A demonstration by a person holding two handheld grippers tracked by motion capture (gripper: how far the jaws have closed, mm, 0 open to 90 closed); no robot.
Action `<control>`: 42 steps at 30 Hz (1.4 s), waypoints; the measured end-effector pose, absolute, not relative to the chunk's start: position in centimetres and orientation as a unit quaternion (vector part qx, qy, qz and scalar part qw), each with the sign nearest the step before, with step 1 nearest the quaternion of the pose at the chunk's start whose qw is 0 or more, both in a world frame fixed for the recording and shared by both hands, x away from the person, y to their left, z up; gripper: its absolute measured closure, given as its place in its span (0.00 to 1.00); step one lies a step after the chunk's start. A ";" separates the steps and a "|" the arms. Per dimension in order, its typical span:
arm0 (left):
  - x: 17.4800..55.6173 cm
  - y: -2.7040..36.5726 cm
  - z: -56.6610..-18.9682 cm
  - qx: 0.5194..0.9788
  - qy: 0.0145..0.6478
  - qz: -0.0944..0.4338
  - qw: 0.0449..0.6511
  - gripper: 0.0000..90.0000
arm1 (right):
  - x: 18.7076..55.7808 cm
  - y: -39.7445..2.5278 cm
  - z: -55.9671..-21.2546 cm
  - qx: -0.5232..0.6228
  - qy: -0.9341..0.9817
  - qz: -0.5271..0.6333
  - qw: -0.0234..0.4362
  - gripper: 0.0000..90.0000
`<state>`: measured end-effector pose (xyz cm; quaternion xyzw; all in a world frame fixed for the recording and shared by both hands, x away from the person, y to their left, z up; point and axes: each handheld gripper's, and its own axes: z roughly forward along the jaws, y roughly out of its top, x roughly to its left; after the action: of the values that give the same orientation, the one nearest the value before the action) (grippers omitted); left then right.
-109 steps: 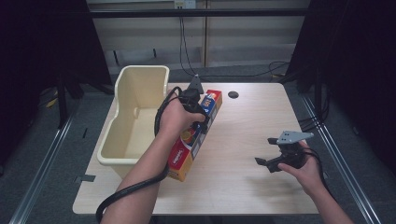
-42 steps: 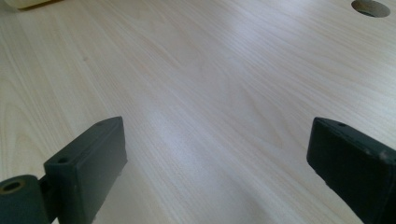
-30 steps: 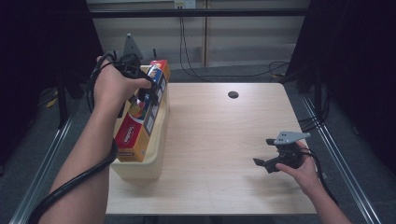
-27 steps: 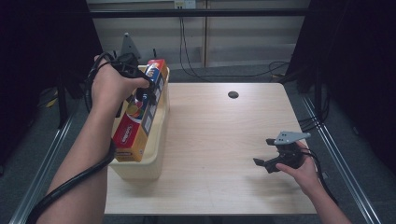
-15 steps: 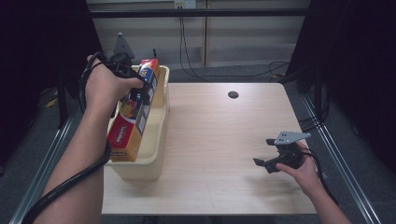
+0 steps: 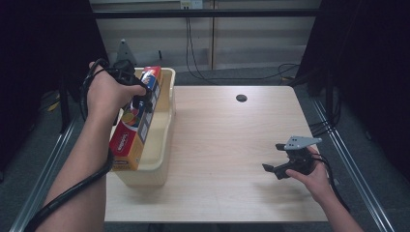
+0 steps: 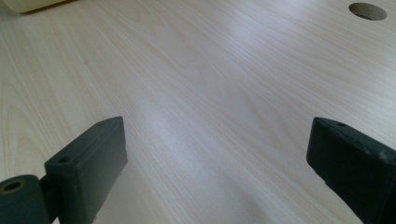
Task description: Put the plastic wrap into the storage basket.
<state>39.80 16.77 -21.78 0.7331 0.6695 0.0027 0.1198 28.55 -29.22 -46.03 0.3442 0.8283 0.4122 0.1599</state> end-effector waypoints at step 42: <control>40.0 17.7 -24.8 0.725 0.680 -0.018 0.109 0.45 | 28.5 -29.2 -46.1 0.344 0.830 0.409 0.163 0.05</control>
<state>39.99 17.69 -24.80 0.7249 0.6799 -0.0178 0.1090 28.46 -29.19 -46.06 0.3437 0.8295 0.4088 0.1633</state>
